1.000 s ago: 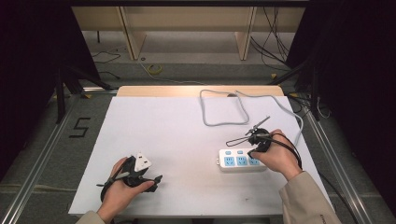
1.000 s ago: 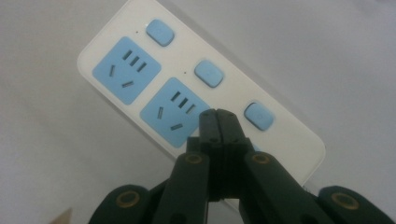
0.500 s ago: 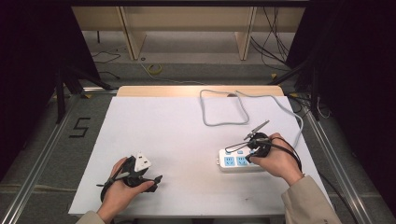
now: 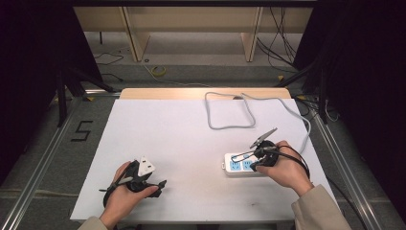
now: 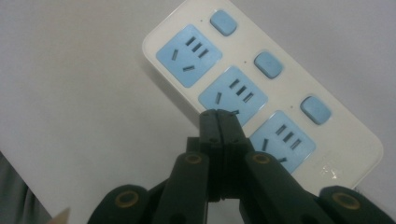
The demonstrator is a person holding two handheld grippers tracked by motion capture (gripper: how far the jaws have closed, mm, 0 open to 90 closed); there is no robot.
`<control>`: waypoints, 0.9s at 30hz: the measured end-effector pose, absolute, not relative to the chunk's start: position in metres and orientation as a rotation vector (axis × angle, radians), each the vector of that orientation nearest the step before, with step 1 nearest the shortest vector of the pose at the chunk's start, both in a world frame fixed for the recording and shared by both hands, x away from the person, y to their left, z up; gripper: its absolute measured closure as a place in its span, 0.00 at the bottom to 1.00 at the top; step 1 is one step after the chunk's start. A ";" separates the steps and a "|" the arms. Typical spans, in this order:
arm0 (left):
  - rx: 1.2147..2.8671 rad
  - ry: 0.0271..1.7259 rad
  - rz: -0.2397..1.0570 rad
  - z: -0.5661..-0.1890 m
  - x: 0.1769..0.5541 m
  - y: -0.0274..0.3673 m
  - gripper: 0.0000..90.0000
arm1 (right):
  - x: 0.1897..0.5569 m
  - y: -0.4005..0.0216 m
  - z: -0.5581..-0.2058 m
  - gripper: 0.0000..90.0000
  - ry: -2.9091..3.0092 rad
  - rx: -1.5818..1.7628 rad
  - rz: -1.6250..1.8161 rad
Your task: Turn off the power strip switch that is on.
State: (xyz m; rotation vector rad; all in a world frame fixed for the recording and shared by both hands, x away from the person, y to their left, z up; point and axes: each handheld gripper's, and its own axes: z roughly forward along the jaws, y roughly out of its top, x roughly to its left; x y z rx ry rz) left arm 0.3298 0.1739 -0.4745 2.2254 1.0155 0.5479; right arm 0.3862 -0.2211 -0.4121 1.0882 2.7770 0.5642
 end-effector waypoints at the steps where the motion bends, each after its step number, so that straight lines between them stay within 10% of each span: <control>1: 2.225 1.016 0.548 -0.475 0.330 0.174 0.19 | 0.386 -0.221 -0.412 1.00 2.777 1.088 0.564; 27: 2.228 1.014 0.547 -0.475 0.330 0.173 0.19 | 0.369 -0.219 -0.418 0.97 2.826 1.029 0.602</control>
